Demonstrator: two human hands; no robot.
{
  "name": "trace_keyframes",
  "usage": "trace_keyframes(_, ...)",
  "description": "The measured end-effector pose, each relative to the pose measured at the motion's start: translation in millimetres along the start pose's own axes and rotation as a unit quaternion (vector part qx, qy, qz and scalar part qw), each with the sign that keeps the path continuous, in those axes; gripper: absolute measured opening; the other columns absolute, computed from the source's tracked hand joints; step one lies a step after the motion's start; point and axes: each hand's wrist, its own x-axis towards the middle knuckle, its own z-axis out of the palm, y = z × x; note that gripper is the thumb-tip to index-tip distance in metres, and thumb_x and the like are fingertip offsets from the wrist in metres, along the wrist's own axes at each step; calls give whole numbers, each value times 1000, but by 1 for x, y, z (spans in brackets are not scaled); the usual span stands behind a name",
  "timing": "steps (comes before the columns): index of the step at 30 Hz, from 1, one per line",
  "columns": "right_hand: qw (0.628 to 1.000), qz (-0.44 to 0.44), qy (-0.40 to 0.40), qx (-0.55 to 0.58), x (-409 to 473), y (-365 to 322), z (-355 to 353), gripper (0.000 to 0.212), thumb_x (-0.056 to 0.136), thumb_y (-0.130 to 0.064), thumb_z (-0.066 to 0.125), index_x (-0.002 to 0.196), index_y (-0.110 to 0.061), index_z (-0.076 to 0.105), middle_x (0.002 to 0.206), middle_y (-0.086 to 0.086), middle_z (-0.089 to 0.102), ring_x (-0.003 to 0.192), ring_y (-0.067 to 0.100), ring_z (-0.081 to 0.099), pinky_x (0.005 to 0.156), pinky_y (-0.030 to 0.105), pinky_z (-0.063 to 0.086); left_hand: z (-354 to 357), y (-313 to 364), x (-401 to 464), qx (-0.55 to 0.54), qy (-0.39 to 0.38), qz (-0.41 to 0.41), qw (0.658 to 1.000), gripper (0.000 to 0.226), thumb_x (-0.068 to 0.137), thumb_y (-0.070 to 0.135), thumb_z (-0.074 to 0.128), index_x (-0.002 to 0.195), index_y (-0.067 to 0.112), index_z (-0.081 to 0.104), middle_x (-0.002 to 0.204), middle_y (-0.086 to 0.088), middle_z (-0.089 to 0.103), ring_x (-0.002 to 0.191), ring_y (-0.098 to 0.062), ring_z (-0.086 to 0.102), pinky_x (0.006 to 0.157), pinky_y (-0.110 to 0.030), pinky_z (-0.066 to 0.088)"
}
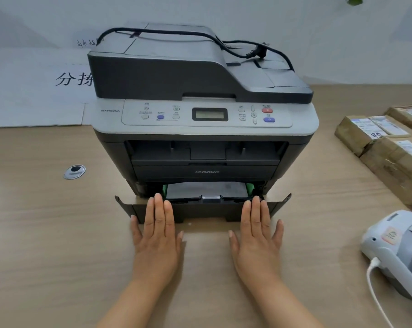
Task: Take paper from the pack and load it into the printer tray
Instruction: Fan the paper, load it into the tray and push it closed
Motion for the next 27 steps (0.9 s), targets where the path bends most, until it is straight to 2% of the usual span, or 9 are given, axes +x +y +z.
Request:
trace_keyframes(3,1000,-1,0,-1,13,-1,3,69,93,-46,24,149,-11,7,158,-1,-19,147,15,-17,112,50,2,5,-3,13,9,11,6,1000,76,91,39,27,149,6,-10,158,-8,-19,148,-23,-14,112,-55,11)
trace_keyframes(7,1000,7,-4,0,24,-3,8,73,89,-45,30,149,-11,6,157,0,-22,146,16,-20,111,51,7,11,-4,22,17,18,17,1000,78,90,38,29,149,5,-11,158,-11,-20,148,-25,-15,112,-58,15)
trace_keyframes(11,1000,4,-3,-7,24,-4,9,74,89,-45,30,149,-10,7,161,8,-4,146,18,-19,111,52,9,14,-1,23,23,32,18,999,78,91,38,30,148,3,-10,158,-15,-17,147,-27,-15,112,-58,11)
trace_keyframes(13,1000,8,0,-4,27,-6,9,74,88,-45,30,149,-9,10,159,11,9,146,17,-20,110,52,10,14,0,26,28,34,13,999,78,90,38,31,149,3,-7,159,-20,-4,148,-26,-15,111,-58,13)
trace_keyframes(16,1000,8,-7,-4,38,-8,8,73,88,-46,31,148,-9,13,157,10,16,147,20,-14,109,51,9,11,0,36,33,27,2,999,76,90,38,31,149,2,1,155,-21,9,148,-29,-9,110,-59,16)
trace_keyframes(18,1000,8,-13,0,43,-8,7,73,88,-46,32,148,-9,14,157,11,20,147,23,-6,109,51,10,13,-2,41,45,24,9,999,77,90,38,32,150,3,-2,157,-22,5,148,-29,-13,111,-59,15)
trace_keyframes(21,1000,10,-14,10,45,-9,9,73,87,-46,32,148,-8,14,157,11,19,147,19,-16,109,51,10,18,-2,42,57,21,4,998,79,90,39,33,149,3,-5,158,-18,-18,147,-28,-17,111,-59,13)
trace_keyframes(24,1000,12,-16,19,48,-10,11,73,87,-44,33,148,-8,14,157,12,14,146,19,-19,110,53,11,19,3,47,54,12,-19,998,75,90,41,33,148,0,6,155,-19,-23,147,-33,-9,110,-60,15)
trace_keyframes(27,1000,4,-21,21,49,-13,15,74,87,-41,49,146,-7,21,156,16,11,146,30,4,111,58,20,22,6,49,58,1,-33,998,75,90,43,32,146,-1,7,154,-21,-24,146,-33,-18,109,-62,13)
